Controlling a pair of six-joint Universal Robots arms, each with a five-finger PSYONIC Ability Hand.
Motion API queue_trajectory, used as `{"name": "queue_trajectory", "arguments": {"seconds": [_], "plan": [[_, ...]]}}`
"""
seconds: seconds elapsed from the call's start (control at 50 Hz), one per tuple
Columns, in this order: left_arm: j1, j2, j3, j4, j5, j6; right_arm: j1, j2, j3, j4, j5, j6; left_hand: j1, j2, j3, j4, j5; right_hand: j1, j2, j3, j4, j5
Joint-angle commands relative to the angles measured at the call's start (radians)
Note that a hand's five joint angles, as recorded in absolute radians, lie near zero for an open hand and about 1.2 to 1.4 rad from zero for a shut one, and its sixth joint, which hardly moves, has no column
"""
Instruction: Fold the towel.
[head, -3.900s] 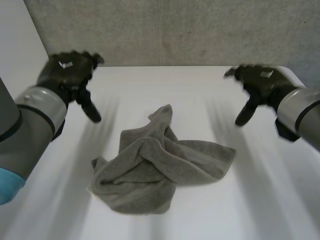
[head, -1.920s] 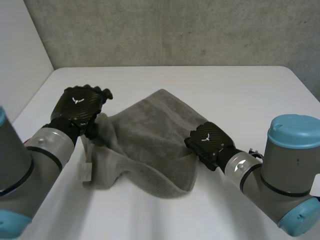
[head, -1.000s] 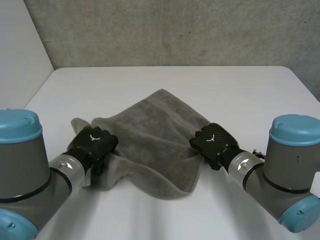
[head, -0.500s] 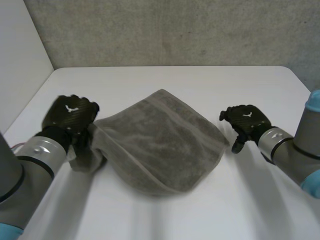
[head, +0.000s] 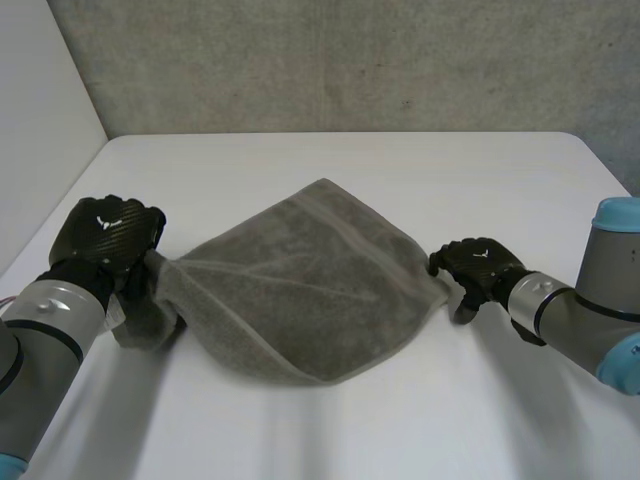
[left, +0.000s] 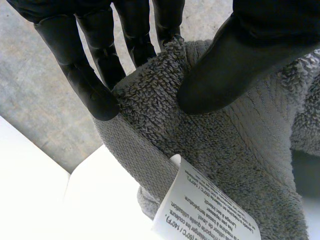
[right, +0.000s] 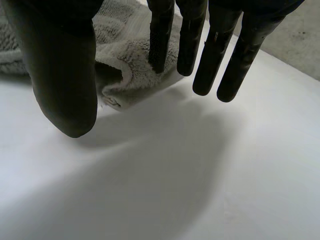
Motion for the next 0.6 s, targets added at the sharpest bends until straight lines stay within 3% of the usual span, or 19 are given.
{"name": "queue_trajectory", "arguments": {"seconds": [0.02, 0.6], "plan": [[0.006, 0.002, -0.003, 0.0, 0.0, -0.016, -0.003, -0.001, -0.003, -0.012, 0.001, 0.063, -0.002, -0.1, -0.143, -0.113, -0.239, 0.006, 0.021, 0.013, 0.011, 0.002], [0.008, 0.002, -0.012, 0.034, 0.0, -0.03, 0.063, 0.002, 0.006, -0.127, 0.047, 0.089, -0.002, -0.1, -0.143, -0.113, -0.239, 0.024, 0.039, 0.031, 0.029, 0.02]]}}
